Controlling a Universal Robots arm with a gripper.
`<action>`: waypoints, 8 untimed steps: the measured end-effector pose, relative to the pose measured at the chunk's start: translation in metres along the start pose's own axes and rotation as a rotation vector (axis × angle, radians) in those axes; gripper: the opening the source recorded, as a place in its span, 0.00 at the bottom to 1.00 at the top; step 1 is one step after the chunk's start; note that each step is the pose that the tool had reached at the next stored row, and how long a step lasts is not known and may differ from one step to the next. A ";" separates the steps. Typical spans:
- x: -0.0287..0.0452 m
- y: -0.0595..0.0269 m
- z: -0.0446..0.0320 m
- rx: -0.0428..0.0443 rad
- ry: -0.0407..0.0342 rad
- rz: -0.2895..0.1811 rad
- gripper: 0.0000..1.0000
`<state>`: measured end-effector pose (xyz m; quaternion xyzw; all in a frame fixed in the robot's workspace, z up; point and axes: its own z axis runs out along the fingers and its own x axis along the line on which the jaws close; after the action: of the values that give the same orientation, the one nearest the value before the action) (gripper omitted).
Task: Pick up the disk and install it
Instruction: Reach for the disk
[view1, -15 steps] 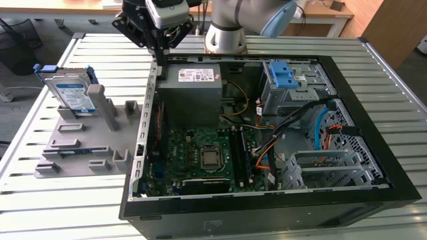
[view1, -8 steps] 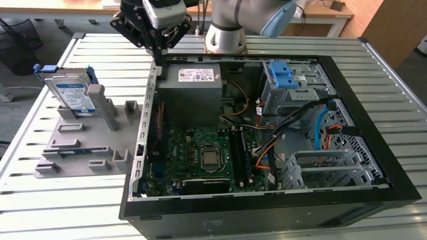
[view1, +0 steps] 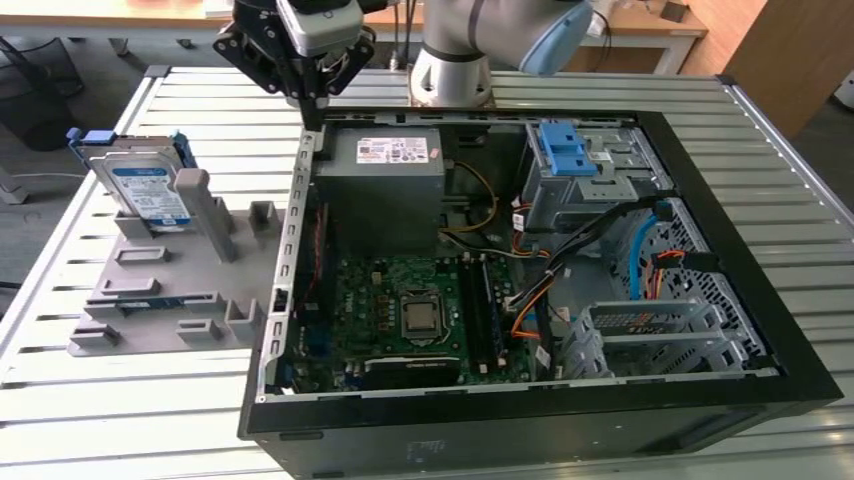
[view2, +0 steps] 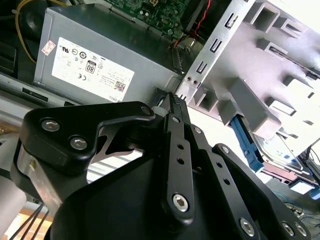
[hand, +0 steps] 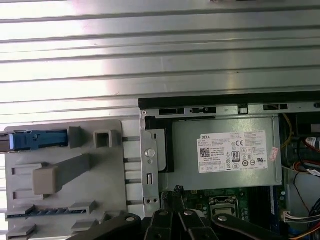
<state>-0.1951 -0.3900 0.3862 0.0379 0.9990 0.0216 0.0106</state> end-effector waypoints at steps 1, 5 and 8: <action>0.0010 0.0009 0.0001 0.0001 0.0001 0.000 0.11; 0.0065 0.0046 0.0005 0.0000 0.0005 0.000 0.11; 0.0102 0.0065 0.0006 -0.0003 0.0007 0.000 0.11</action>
<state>-0.2048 -0.3827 0.3857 0.0379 0.9990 0.0218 0.0103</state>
